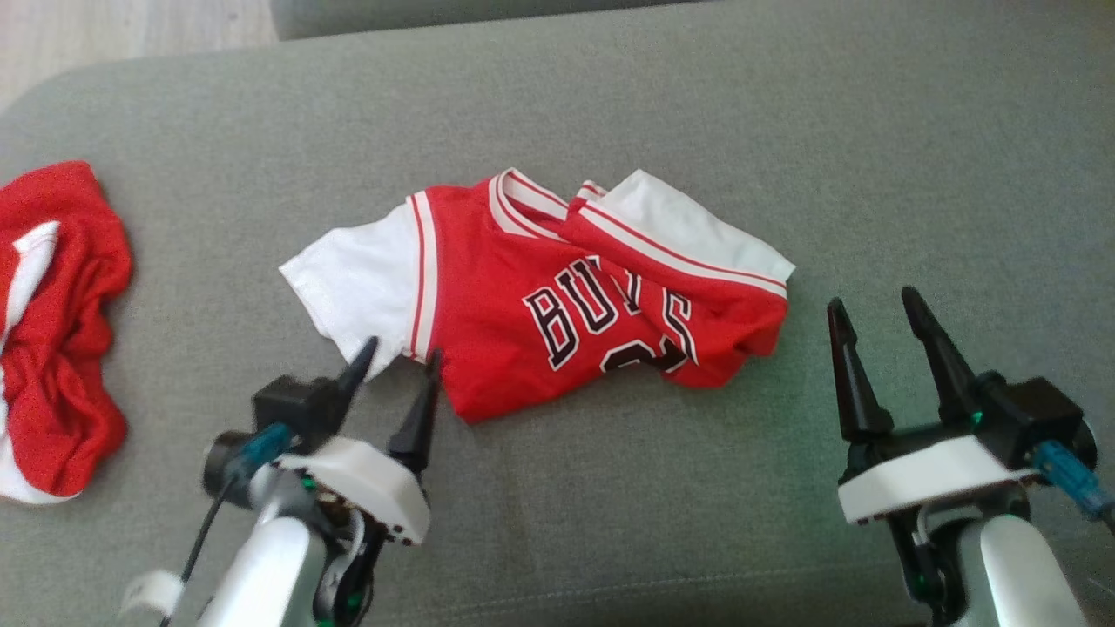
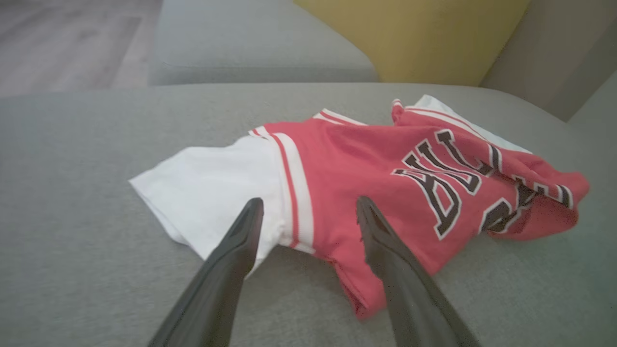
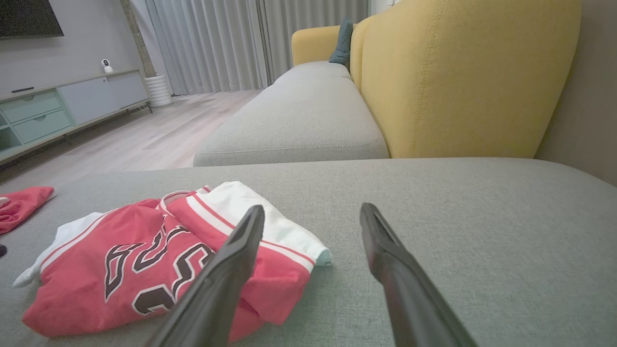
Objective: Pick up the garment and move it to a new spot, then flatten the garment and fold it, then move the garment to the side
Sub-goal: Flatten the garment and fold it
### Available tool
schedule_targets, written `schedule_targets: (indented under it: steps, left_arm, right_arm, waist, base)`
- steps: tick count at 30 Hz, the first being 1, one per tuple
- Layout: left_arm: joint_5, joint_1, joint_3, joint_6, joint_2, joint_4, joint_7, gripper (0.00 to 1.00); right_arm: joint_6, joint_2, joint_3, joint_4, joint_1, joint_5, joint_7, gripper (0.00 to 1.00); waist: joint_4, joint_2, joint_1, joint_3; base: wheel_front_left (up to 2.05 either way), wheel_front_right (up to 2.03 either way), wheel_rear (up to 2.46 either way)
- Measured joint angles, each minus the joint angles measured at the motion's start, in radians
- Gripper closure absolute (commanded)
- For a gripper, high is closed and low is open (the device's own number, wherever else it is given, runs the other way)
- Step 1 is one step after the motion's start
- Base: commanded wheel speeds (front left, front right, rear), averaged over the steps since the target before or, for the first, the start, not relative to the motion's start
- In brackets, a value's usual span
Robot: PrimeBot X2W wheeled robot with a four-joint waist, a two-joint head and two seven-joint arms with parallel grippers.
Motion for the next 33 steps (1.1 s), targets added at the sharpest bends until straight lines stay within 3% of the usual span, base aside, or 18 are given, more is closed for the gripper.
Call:
schedule_targets:
  steps: [11, 12, 13, 14, 25, 33]
  left_arm:
    - [-0.063, -0.077, -0.007, -0.036, -0.026, 0.141, 0.072, 0.00]
    - [-0.064, -0.082, -0.007, -0.039, -0.027, 0.145, 0.070, 0.25]
    - [-0.070, -0.089, -0.006, -0.043, -0.028, 0.150, 0.066, 0.80]
    - [-0.069, -0.096, -0.007, -0.044, -0.028, 0.154, 0.064, 1.00]
    - [-0.059, -0.132, -0.006, -0.042, -0.025, 0.149, -0.008, 1.00]
    - [0.040, -0.230, 0.009, 0.013, 0.041, -0.045, -0.076, 1.00]
  right_arm:
    - [0.000, 0.000, 0.000, 0.012, -0.027, 0.014, -0.024, 0.00]
    - [0.000, 0.000, -0.001, 0.013, -0.028, 0.016, -0.027, 0.00]
    - [0.000, 0.000, -0.002, 0.015, -0.029, 0.016, -0.028, 0.00]
    - [0.000, 0.000, -0.002, 0.017, -0.032, 0.018, -0.028, 0.00]
    - [0.000, 0.000, -0.004, 0.029, -0.053, 0.026, -0.037, 0.00]
    - [0.000, 0.000, -0.007, 0.026, -0.065, 0.026, -0.041, 0.00]
  waist:
    - [-0.039, 0.0000, 0.0000, 0.062]
    - [-0.041, 0.0000, 0.0000, 0.065]
    - [-0.041, 0.0000, 0.0000, 0.068]
    - [-0.041, 0.0000, 0.0000, 0.070]
    - [-0.040, 0.0000, 0.0000, 0.074]
    - [-0.045, 0.0000, 0.0000, 0.083]
  base:
    - [0.00, 0.00, 0.00]
    - [0.00, 0.00, 0.00]
    - [0.00, 0.00, 0.00]
    - [0.00, 0.00, 0.00]
    - [0.00, 0.00, 0.00]
    - [0.00, 0.00, 0.00]
